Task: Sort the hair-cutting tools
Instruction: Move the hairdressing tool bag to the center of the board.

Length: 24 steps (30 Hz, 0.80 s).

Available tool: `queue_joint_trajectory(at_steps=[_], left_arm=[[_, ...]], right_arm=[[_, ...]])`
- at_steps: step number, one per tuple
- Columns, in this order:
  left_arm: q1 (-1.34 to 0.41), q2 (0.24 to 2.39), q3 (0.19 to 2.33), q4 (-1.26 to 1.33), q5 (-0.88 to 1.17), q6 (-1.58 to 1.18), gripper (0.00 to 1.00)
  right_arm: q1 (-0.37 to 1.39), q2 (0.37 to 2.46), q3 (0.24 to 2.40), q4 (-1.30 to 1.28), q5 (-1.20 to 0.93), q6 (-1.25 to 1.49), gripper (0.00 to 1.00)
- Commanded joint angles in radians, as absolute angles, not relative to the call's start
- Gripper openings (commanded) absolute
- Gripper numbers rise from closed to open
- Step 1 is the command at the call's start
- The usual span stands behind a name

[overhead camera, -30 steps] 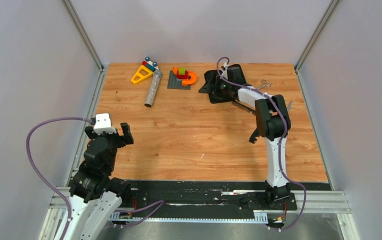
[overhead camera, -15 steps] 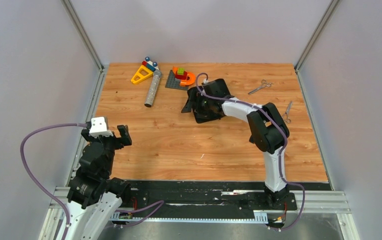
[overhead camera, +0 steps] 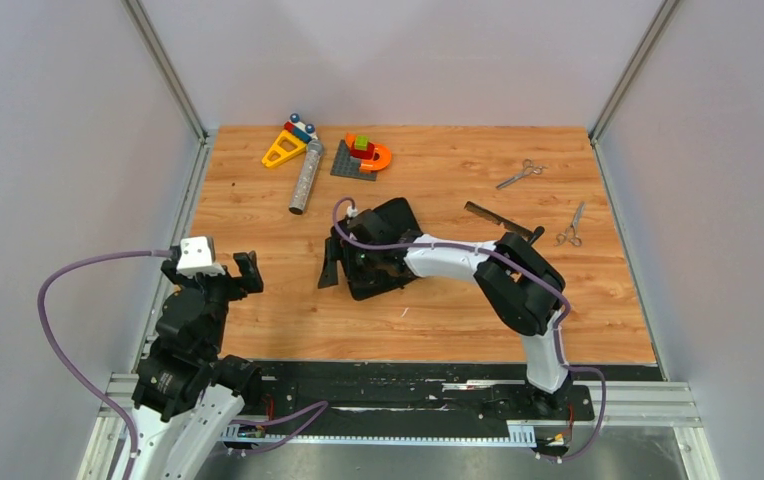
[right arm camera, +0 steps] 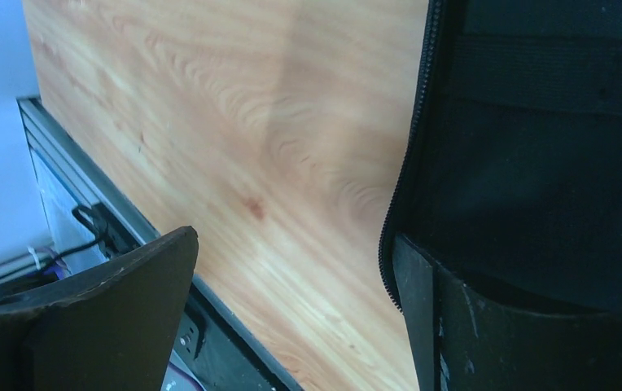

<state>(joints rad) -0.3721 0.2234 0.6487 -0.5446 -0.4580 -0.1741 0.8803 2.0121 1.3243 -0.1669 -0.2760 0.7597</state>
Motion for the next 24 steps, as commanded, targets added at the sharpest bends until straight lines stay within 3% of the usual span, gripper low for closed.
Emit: queue_joint_trajectory(at_steps=[1,8,15,24], left_arm=[[-0.383,0.215,0.686,-0.543,-0.472,-0.176,1.0],[-0.388,0.218,0.69,-0.556,-0.478,-0.178,1.0],[-0.388,0.22,0.692,-0.567,-0.487,-0.177,1.0],[-0.388,0.265,0.693,-0.564,-0.53,-0.173,1.0]], right_arm=[[0.954,1.998,1.309,-0.257,-0.246,0.782,0.92],[0.995,1.943,1.348,-0.317,-0.251,0.731,0.93],[0.986,1.764,1.392,-0.447,-0.107,0.637,0.96],[0.762,1.452,1.317,-0.586,0.201,0.504,1.0]])
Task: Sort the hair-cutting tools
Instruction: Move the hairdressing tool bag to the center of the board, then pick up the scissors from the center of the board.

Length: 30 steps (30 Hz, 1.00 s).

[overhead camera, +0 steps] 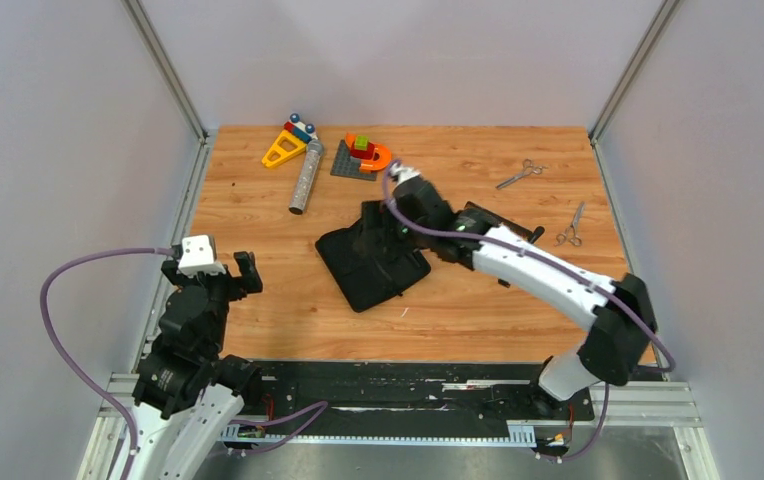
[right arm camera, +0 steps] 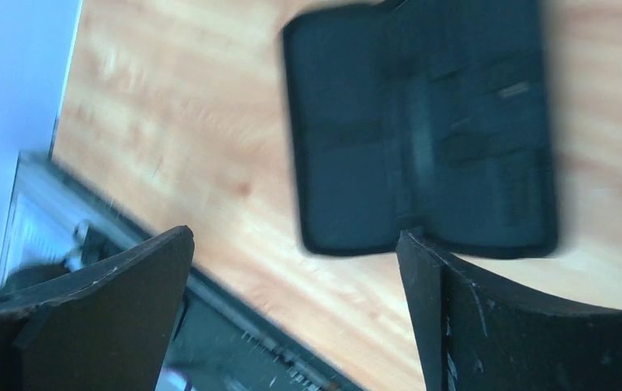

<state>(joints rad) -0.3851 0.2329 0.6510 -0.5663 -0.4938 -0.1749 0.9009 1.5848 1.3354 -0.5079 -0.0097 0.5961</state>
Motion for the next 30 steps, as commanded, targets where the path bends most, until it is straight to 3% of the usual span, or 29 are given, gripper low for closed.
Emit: queue_joint_trajectory(at_steps=[1,7,11,17,30], left_arm=[[-0.388,0.27,0.695,-0.572,-0.541,-0.175,1.0],[-0.388,0.319,0.69,-0.578,-0.589,-0.173,1.0],[-0.388,0.389,0.696,-0.587,-0.63,-0.175,1.0],[-0.387,0.461,0.703,-0.583,-0.593,-0.176,1.0],[-0.387,0.463,0.694,-0.564,-0.541,-0.173,1.0]], right_arm=[[0.709,1.42,1.3,-0.59,0.226,0.49,1.0],[0.345,1.291,1.199,-0.6,0.297,0.586,1.0],[0.197,1.34,1.188,-0.588,0.268,0.673,1.0],[0.126,1.606,1.329,-0.653,0.346,0.746,0.99],[0.085,2.137,1.795,-0.65,0.39,0.678,0.76]])
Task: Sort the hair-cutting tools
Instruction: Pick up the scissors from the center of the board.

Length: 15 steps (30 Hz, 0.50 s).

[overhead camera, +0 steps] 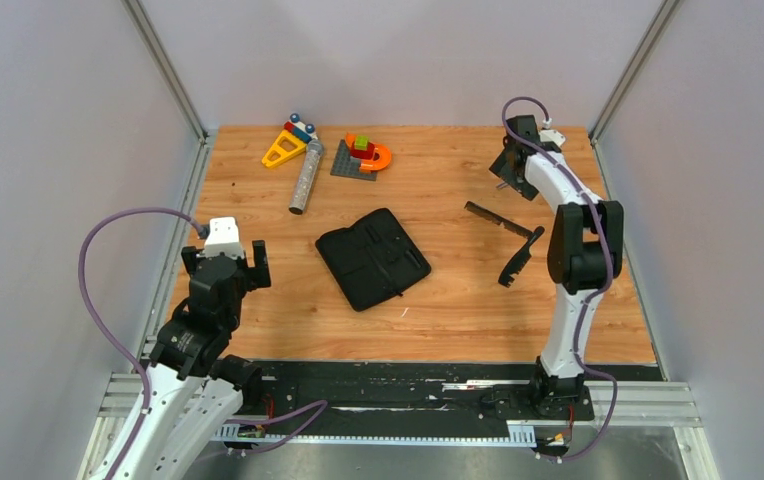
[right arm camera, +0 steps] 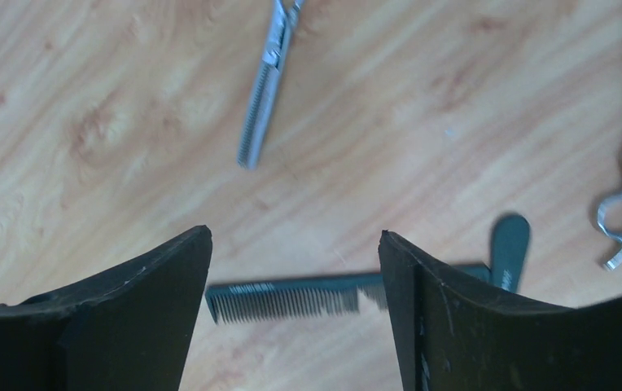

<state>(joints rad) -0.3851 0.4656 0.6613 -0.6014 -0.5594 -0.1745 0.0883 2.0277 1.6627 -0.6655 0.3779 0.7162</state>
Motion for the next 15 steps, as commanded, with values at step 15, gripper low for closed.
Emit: queue_joint_trajectory(at_steps=[15], left_arm=[[-0.387,0.453,0.694,-0.566,-0.562,-0.175,1.0]], right_arm=[[0.085,2.394,1.987,-0.668,0.434,0.618,0.63]])
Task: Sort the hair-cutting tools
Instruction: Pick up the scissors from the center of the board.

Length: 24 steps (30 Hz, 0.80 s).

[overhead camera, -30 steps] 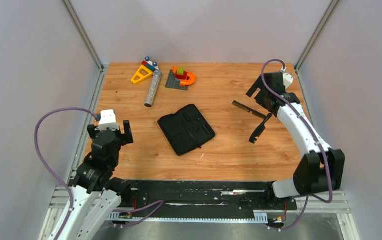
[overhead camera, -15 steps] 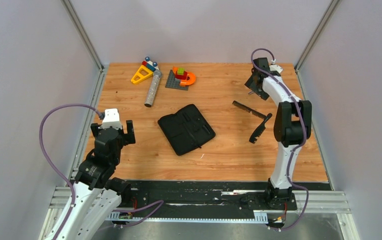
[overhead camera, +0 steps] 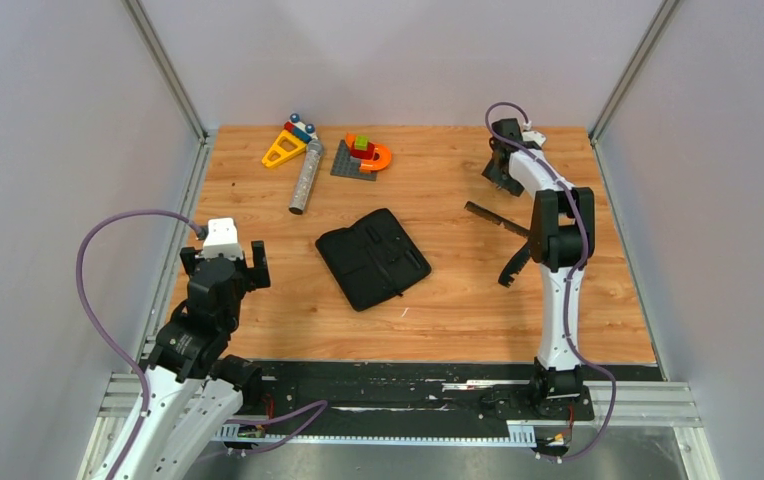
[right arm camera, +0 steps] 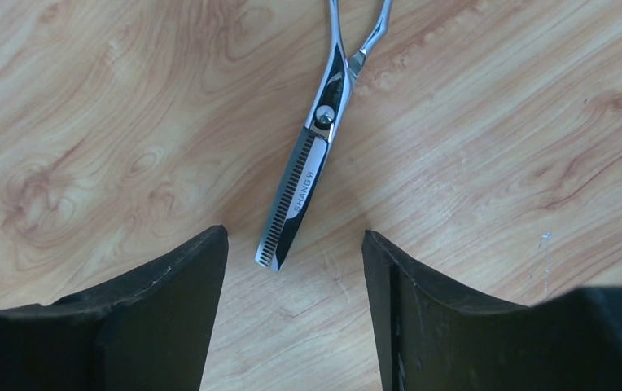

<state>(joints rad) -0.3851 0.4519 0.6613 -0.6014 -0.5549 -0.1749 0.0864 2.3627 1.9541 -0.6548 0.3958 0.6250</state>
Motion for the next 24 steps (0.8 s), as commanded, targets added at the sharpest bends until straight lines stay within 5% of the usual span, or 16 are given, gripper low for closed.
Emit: queue_joint_trajectory(at_steps=[1,9,18,24], left_arm=[[-0.387,0.453,0.694,-0.566,-0.561,-0.175,1.0],[-0.387,0.443,0.694,-0.566,-0.562,-0.173,1.0],[-0.387,0.426,0.693,-0.563,-0.562,-0.172,1.0],[-0.387,0.418,0.693,-0.561,-0.557,-0.172,1.0]], right_arm=[[0.084,2.4,1.987,-0.676,0.437,0.624,0.61],[0.084,2.44,1.996,-0.758,0.445,0.653,0.48],[0.085,2.357,1.891,-0.772,0.427,0.64,0.1],[0.085,2.252,1.788,-0.719,0.356,0.579,0.0]])
